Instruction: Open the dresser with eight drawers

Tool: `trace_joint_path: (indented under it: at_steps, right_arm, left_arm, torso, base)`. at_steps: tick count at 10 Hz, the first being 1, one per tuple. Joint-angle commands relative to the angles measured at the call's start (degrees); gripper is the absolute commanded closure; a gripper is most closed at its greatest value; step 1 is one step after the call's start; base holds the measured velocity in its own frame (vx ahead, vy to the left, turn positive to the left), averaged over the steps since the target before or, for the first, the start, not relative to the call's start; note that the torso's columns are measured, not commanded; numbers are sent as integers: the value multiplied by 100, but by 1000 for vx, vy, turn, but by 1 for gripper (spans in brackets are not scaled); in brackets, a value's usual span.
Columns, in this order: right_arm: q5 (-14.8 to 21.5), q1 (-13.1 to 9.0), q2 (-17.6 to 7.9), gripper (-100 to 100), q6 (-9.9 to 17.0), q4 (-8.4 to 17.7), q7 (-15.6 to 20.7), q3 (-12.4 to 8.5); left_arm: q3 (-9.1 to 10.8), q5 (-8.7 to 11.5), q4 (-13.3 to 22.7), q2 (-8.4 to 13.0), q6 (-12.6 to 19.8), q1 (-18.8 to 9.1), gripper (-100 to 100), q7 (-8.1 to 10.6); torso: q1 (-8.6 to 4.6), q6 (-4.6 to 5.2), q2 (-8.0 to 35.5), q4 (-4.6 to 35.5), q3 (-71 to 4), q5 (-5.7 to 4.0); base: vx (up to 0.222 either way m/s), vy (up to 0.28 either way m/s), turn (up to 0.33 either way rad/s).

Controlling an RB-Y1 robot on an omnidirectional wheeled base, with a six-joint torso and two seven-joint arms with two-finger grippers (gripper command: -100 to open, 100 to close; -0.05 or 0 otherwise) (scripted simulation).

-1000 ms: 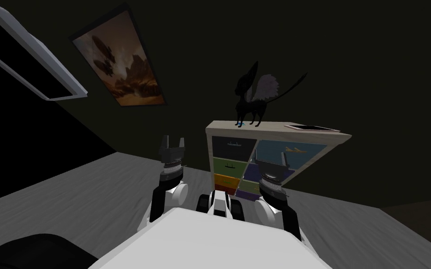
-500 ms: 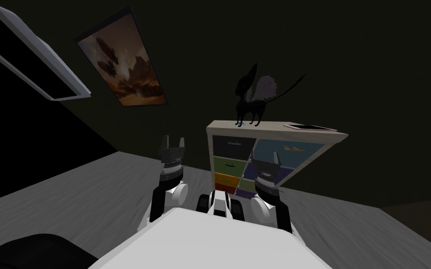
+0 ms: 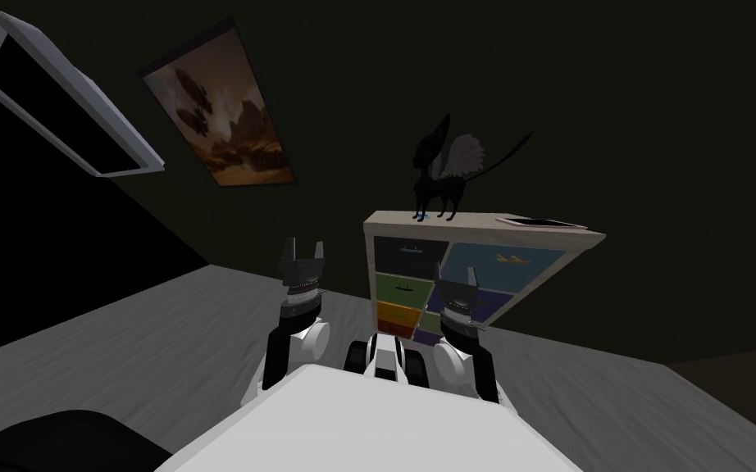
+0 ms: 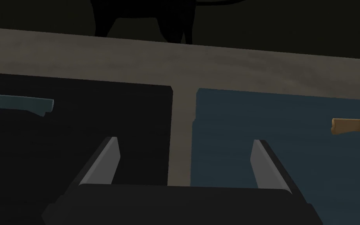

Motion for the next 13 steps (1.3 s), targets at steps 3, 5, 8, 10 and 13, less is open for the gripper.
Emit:
trace_joint_path:
  at_steps: [3, 5, 8, 10, 13]
  right_arm:
    - [-482, -283, -56, -100, -3, 395, -782, 296]
    - [-482, -283, -56, -100, -3, 395, -1008, 296]
    - [-866, -542, -99, -100, -10, 786, -1538, 540]
    - [-1058, -675, -121, -100, -9, 991, -1874, 660]
    - [-1249, -808, -145, -100, -4, 1200, -2352, 780]
  left_arm:
    - [0, 0, 0, 0, 0, 0, 0, 0]
    - [0, 0, 0, 0, 0, 0, 0, 0]
    - [0, 0, 0, 0, 0, 0, 0, 0]
    - [0, 0, 0, 0, 0, 0, 0, 0]
    - [0, 0, 0, 0, 0, 0, 0, 0]
  torso:
    - [0, 1, -3, 0, -2, 0]
    - [2, 1, -6, -1, -4, 1]
    - [1, 1, -1, 0, -1, 0]
    - [1, 1, -2, 0, -1, 1]
    - [-1, 0, -3, -1, -2, 0]
  base:
    - [-32, -2, 14]
    - [-17, 3, 5]
    - [-28, 2, 16]
    - [-35, 2, 17]
    - [-34, -1, 14]
